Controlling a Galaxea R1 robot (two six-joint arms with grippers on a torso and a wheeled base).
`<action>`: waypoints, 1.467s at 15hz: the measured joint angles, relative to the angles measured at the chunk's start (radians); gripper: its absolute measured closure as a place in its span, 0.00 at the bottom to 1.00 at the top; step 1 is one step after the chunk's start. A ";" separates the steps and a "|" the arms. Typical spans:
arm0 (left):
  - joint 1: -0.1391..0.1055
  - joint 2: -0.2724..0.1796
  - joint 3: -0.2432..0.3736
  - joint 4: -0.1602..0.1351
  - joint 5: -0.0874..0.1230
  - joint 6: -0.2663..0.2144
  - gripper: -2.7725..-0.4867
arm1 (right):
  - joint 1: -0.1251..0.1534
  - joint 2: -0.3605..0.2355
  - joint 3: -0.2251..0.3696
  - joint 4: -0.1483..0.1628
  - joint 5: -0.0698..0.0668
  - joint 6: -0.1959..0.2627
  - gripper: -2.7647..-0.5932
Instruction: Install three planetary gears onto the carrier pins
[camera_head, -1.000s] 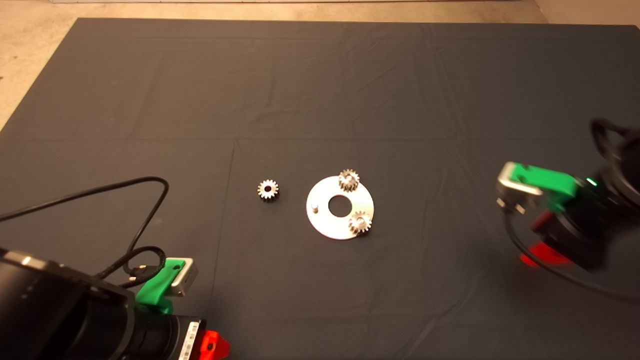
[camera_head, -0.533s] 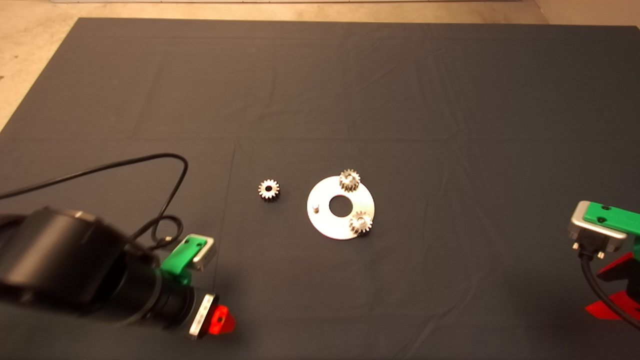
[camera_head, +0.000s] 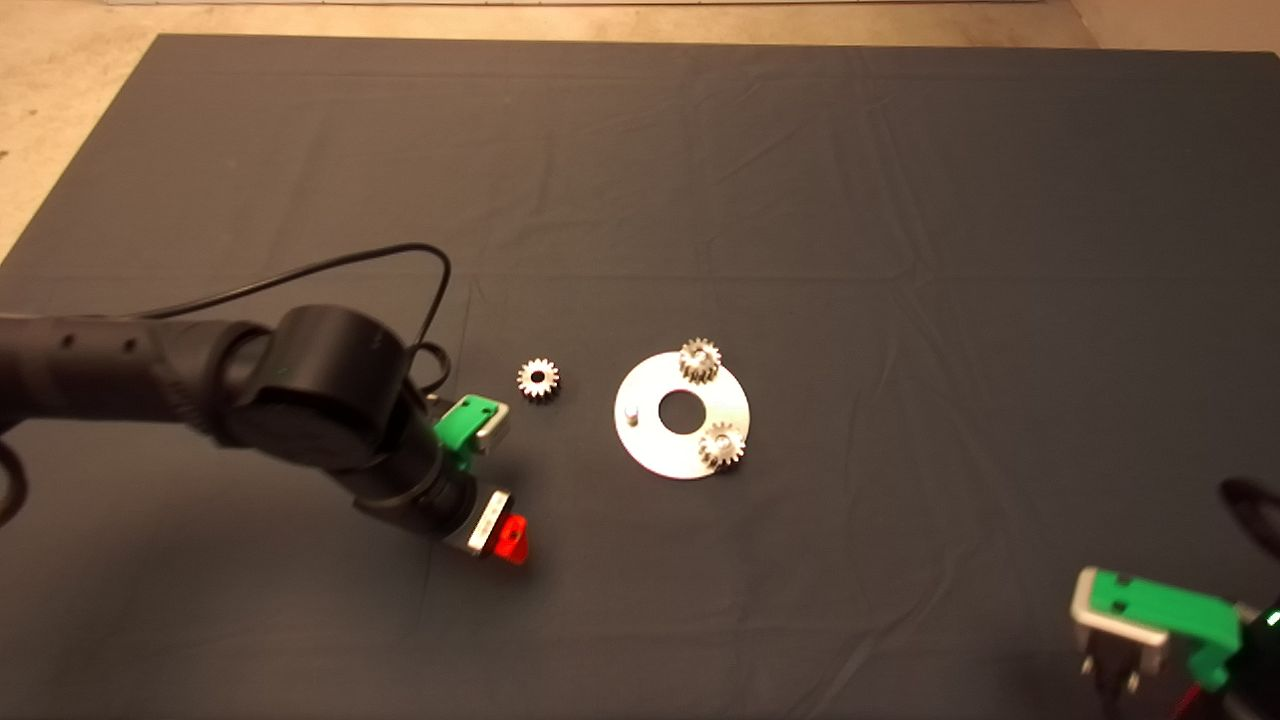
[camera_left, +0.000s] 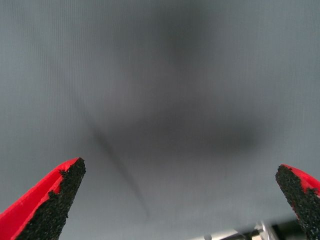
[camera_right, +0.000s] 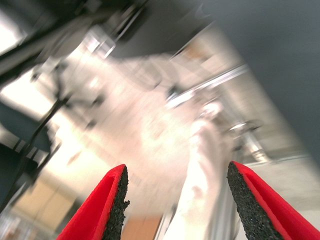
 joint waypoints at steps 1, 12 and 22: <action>0.000 0.021 -0.029 0.000 0.000 0.026 0.00 | -0.075 0.030 0.000 -0.034 0.001 0.015 0.61; -0.036 0.062 -0.121 -0.071 -0.002 0.166 0.00 | -0.205 0.182 0.000 -0.165 0.000 0.138 0.61; -0.167 0.026 -0.108 -0.114 0.000 0.246 0.00 | -0.366 0.347 -0.015 -0.302 0.001 0.188 0.61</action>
